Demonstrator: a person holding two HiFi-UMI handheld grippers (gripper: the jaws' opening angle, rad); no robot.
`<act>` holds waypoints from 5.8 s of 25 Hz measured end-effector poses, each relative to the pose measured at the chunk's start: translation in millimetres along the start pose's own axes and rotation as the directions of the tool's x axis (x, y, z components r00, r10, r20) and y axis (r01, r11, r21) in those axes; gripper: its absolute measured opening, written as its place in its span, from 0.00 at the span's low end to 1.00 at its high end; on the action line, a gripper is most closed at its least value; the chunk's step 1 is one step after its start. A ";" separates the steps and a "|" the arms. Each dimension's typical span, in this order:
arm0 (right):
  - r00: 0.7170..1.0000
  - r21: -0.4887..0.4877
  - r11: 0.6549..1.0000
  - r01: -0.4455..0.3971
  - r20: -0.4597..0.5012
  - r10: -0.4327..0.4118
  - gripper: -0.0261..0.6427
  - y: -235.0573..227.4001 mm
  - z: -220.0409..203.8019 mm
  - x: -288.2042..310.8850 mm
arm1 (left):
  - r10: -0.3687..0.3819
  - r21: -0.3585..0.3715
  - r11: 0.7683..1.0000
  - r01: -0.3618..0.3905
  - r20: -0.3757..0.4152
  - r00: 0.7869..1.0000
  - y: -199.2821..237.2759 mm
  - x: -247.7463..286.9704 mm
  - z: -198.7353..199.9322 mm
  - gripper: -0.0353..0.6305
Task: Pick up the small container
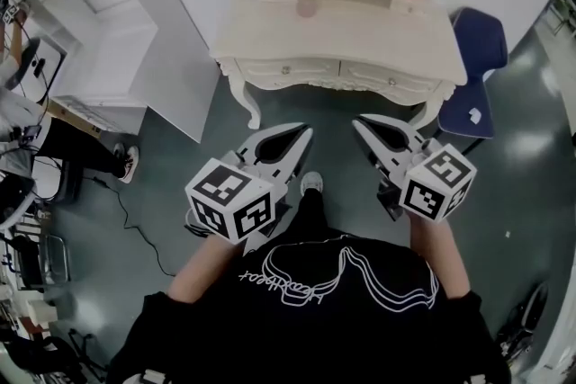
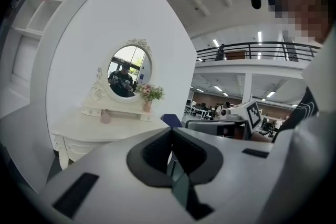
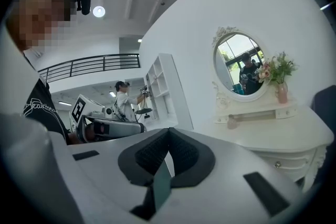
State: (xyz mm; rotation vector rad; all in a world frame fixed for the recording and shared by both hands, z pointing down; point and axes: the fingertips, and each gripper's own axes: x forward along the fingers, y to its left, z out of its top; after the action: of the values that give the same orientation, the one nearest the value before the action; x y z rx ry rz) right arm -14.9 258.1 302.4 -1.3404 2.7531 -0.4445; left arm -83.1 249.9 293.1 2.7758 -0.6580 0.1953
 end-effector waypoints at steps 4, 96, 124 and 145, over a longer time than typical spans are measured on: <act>1.000 -0.003 1.000 -0.002 0.014 0.002 0.05 -9.9 2.7 4.7 | -0.011 0.007 1.000 0.012 -0.005 1.000 7.7 10.7 0.2 0.06; 0.938 -0.191 0.981 -0.045 -0.345 -0.024 0.28 -487.7 -48.3 449.6 | 0.258 -0.281 0.895 -0.347 -0.310 0.915 484.7 301.8 20.2 0.06; 0.922 -0.214 0.976 -0.047 -0.385 -0.040 0.24 -484.5 -45.8 440.9 | 0.296 -0.279 0.886 -0.370 -0.272 0.916 482.9 283.1 24.8 0.06; 0.978 -0.192 0.981 -0.013 -0.205 -0.027 0.24 -402.2 58.8 355.1 | 0.223 -0.207 0.944 -0.258 -0.176 0.959 414.2 269.6 57.7 0.06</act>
State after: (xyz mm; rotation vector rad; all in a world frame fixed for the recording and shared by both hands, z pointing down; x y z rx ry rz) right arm 80.5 -266.4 386.3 -1.4199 3.0313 -0.3426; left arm -29.3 -235.2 389.8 2.4293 -0.9189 0.3516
